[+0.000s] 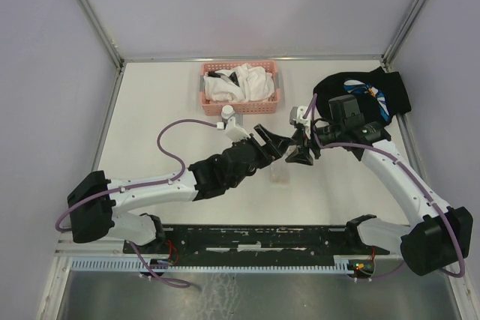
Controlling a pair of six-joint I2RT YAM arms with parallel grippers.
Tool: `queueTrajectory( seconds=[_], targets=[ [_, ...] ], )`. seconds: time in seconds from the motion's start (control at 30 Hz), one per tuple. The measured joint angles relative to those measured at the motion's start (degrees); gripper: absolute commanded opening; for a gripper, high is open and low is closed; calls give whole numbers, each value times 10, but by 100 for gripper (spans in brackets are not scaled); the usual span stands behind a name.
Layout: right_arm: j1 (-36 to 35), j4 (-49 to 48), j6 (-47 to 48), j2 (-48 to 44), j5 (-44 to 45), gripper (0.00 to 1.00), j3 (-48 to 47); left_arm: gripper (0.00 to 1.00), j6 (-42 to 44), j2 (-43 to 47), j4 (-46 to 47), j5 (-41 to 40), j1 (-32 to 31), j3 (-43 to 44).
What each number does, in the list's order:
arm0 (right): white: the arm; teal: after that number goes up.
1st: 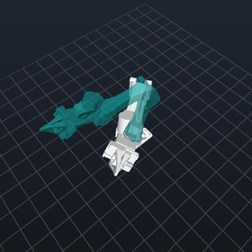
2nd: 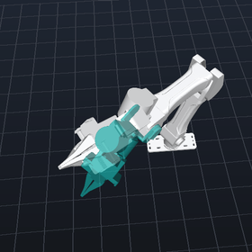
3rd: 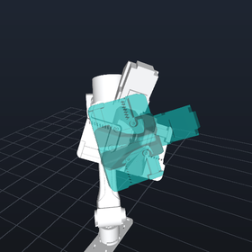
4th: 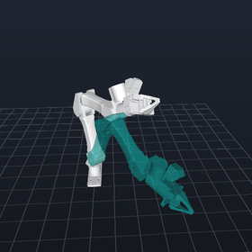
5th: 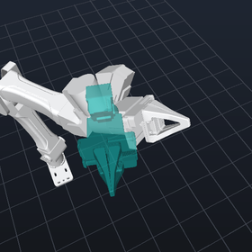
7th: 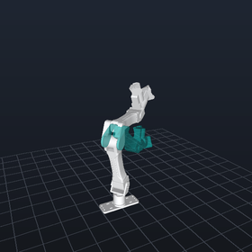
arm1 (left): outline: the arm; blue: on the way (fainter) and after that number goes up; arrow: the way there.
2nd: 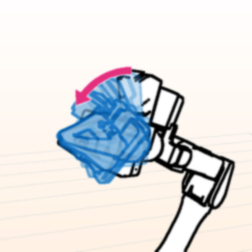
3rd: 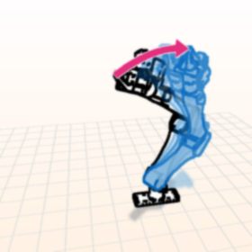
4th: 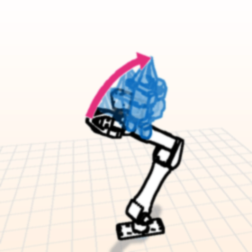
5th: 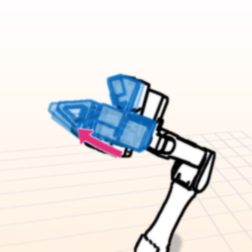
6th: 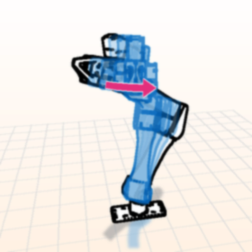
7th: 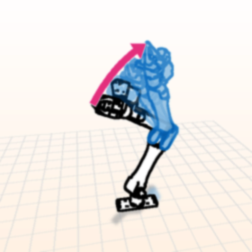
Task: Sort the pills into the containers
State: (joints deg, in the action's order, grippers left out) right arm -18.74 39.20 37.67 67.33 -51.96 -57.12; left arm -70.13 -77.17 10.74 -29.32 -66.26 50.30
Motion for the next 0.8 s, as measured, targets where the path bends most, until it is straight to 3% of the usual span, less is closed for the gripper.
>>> queueTrajectory(
  seconds=[0.37, 0.5, 0.67, 0.8],
  targets=[
    [-6, -11, -8, 1, 6, 3, 0, 85, 0, 0, -17, -25, 0, 9],
    [-10, -11, -8, 3, 6, 4, 0, 70, 0, -2, -16, -35, 0, 22],
    [-12, -11, -8, 5, 7, 4, 0, 67, 1, -2, -4, -37, 0, 26],
    [-13, -11, -8, 7, 7, 4, 0, 58, 1, -5, -4, -38, 0, 26]
  ],
)
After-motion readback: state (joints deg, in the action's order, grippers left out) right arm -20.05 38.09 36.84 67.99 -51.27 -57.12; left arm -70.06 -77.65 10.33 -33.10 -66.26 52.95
